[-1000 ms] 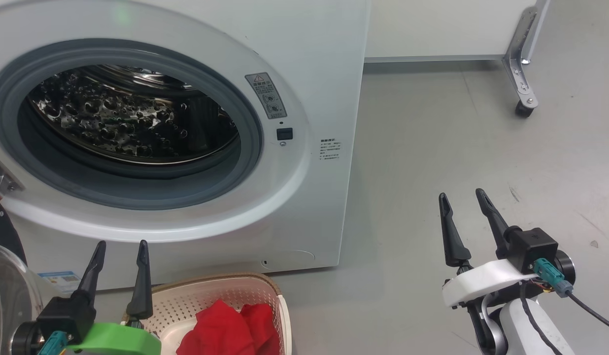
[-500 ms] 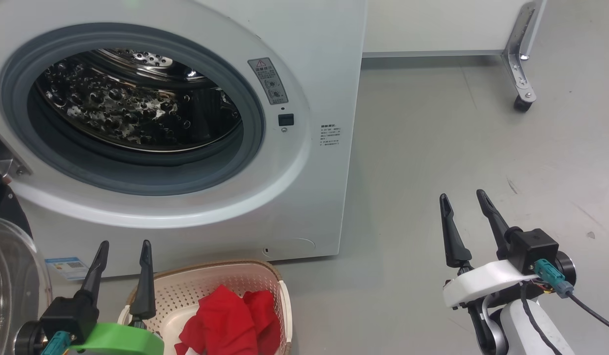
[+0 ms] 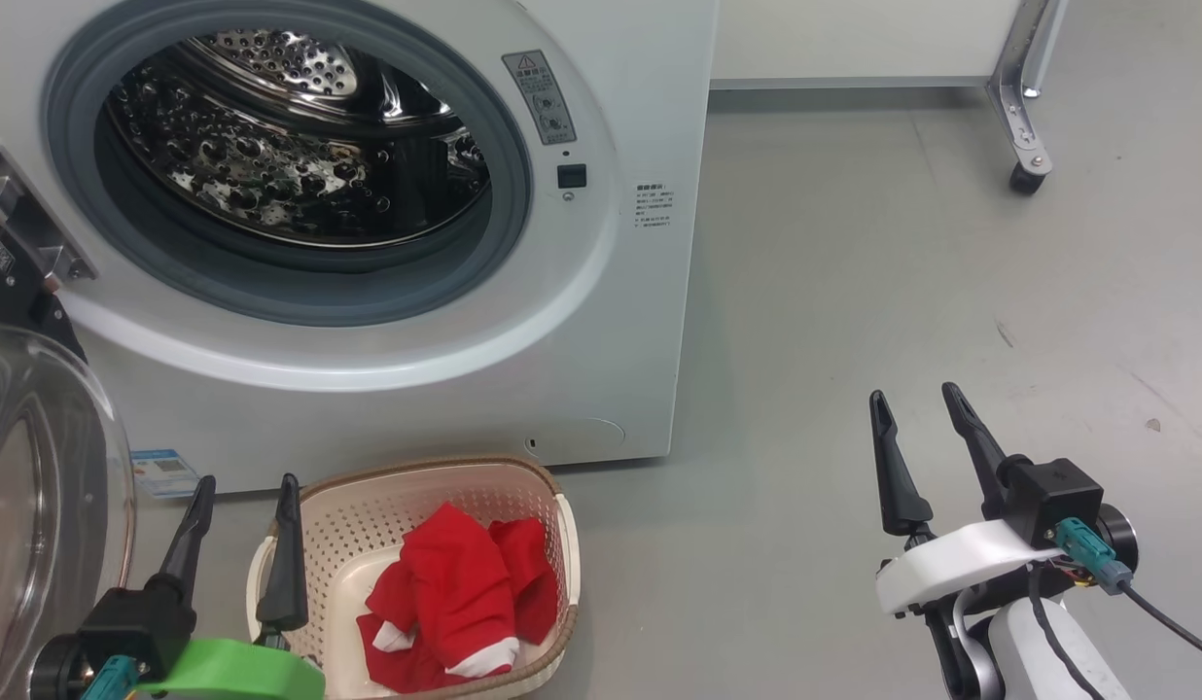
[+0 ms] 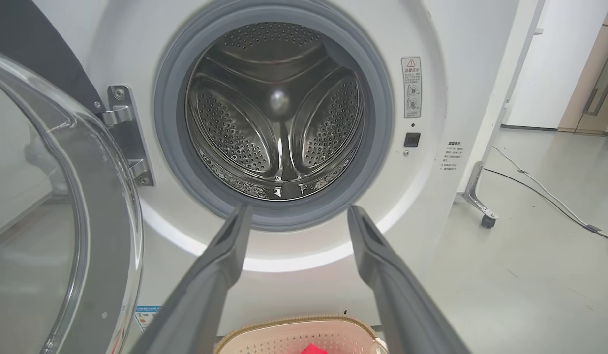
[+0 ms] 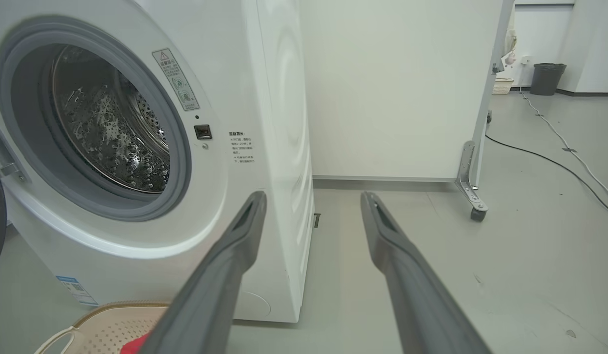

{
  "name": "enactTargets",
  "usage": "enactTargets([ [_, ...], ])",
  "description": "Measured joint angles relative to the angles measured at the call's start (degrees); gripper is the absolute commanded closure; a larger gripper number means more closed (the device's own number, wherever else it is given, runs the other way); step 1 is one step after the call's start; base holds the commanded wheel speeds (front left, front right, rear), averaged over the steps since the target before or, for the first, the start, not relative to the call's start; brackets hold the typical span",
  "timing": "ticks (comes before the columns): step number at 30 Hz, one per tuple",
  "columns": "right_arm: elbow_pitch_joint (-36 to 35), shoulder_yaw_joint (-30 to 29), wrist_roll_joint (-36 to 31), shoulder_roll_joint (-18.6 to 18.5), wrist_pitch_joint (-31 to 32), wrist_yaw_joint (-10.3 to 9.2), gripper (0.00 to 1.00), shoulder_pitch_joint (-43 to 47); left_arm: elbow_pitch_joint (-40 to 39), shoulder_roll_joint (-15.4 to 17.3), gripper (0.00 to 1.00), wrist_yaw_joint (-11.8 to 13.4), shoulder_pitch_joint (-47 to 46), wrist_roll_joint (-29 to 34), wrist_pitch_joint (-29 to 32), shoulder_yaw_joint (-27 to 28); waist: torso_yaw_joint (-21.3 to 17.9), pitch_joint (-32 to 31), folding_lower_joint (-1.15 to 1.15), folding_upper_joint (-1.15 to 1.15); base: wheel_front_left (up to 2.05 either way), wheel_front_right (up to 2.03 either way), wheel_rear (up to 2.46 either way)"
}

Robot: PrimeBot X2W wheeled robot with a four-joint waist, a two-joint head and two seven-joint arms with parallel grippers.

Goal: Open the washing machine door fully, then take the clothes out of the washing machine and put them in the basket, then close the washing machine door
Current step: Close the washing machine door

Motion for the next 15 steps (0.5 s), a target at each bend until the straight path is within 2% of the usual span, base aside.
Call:
enactTargets([
  [15,0.69,-0.12,0.00,0.01,0.00,0.01,0.00,0.05,-0.41,0.00,0.00,0.00,0.32,0.02,0.00,0.07,0.59,-0.79,0.00,0.00,-0.69,0.69,0.00],
])
